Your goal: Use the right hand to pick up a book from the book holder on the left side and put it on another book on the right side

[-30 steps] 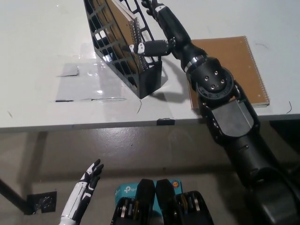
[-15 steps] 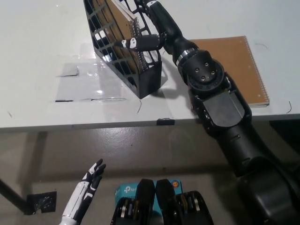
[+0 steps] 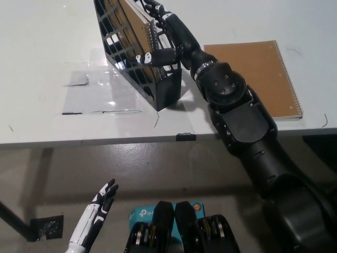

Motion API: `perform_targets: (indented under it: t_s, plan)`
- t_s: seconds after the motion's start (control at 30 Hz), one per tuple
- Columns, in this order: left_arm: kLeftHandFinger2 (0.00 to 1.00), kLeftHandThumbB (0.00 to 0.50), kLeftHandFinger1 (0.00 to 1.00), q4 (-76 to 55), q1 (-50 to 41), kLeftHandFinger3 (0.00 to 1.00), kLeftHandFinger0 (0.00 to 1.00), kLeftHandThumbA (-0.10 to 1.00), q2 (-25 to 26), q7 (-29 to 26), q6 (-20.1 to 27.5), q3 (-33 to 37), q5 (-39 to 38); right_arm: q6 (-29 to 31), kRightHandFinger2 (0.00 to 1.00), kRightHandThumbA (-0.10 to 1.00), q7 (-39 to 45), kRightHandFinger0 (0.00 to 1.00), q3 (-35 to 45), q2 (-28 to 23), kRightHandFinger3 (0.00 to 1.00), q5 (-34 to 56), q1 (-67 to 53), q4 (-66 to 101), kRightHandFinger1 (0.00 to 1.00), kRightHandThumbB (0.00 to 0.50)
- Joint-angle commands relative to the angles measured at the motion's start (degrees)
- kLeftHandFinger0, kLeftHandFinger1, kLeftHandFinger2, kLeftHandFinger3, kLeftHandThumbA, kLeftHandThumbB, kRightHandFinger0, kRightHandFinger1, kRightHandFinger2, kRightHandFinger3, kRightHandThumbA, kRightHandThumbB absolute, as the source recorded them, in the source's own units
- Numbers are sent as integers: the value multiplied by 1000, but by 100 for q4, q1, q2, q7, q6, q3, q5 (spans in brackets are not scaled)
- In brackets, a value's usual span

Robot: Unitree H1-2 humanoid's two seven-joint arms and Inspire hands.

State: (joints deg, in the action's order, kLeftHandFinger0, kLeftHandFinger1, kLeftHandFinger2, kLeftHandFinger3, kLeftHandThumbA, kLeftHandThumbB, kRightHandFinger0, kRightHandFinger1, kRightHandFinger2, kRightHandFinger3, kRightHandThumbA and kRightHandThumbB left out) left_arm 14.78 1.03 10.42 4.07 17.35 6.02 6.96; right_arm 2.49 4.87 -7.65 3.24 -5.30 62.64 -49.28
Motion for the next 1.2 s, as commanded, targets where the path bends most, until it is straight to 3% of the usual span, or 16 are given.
perform_targets:
  t_s: [0.0,0.43,0.6,0.7,0.8,0.83,0.87,0.9,0.93,0.97,1.0,1.03,1.07,1.1,1.13,1.17]
  plan:
    - [1000,268,1000,-169,87,1000,1000,1000,115,81,47,-9,56,334,1000,1000,-96,1000,48,63,1000,-8,487,-29,1000,406]
    - [1000,265,1000,-153,77,1000,1000,1000,124,78,57,6,60,376,1000,983,-101,974,148,155,1000,68,525,-139,1000,369]
    - [1000,280,1000,-136,84,1000,1000,1000,118,84,73,-6,42,387,1000,665,-118,900,132,148,1000,9,639,-368,1000,395]
    - [1000,273,1000,-136,73,1000,1000,1000,108,96,77,-12,8,457,1000,615,-126,827,156,161,1000,38,663,-479,985,394]
    - [1000,266,1000,-153,77,1000,1000,1000,106,97,47,-21,20,412,1000,528,-175,725,191,179,1000,60,719,-602,910,334]
    - [1000,265,1000,-148,79,1000,1000,1000,102,91,54,-22,23,279,965,495,-248,638,200,193,1000,37,745,-609,815,306]
    - [1000,264,1000,-144,83,1000,1000,1000,97,89,64,-23,20,239,762,466,-296,451,159,184,946,-35,774,-641,619,202]
    - [1000,263,1000,-143,87,1000,1000,1000,100,91,70,-25,17,172,456,446,-386,163,93,178,695,-146,819,-702,313,114]
    - [1000,268,1000,-155,90,1000,1000,1000,104,92,57,-25,23,101,99,516,-419,13,38,174,321,-219,847,-731,43,43]
    - [1000,269,1000,-169,93,1000,1000,1000,104,92,38,-24,31,25,20,558,-423,3,-13,169,215,-279,870,-746,9,19]
    - [1000,271,1000,-139,118,1000,1000,1000,107,95,70,-21,31,-96,15,628,-451,0,-8,187,54,-277,893,-750,0,1]
    - [1000,255,1000,-105,135,1000,1000,1000,107,94,145,-22,20,-389,86,748,-441,0,-143,178,36,-430,939,-742,0,0]
    - [1000,242,1000,-60,160,1000,1000,1000,107,99,170,-24,6,-474,255,773,-453,0,-237,172,119,-524,963,-749,53,0]
    - [1000,234,1000,-26,185,1000,1000,1000,108,82,200,-19,36,-524,355,702,-436,0,-291,164,195,-557,971,-732,69,0]
    - [1000,236,1000,-37,192,1000,1000,1000,110,117,160,-12,5,-546,465,516,-348,0,-370,137,288,-600,989,-757,149,0]
    - [1000,237,1000,-48,186,1000,1000,1000,100,115,148,-8,8,-558,575,421,-338,0,-426,117,412,-647,990,-764,253,16]
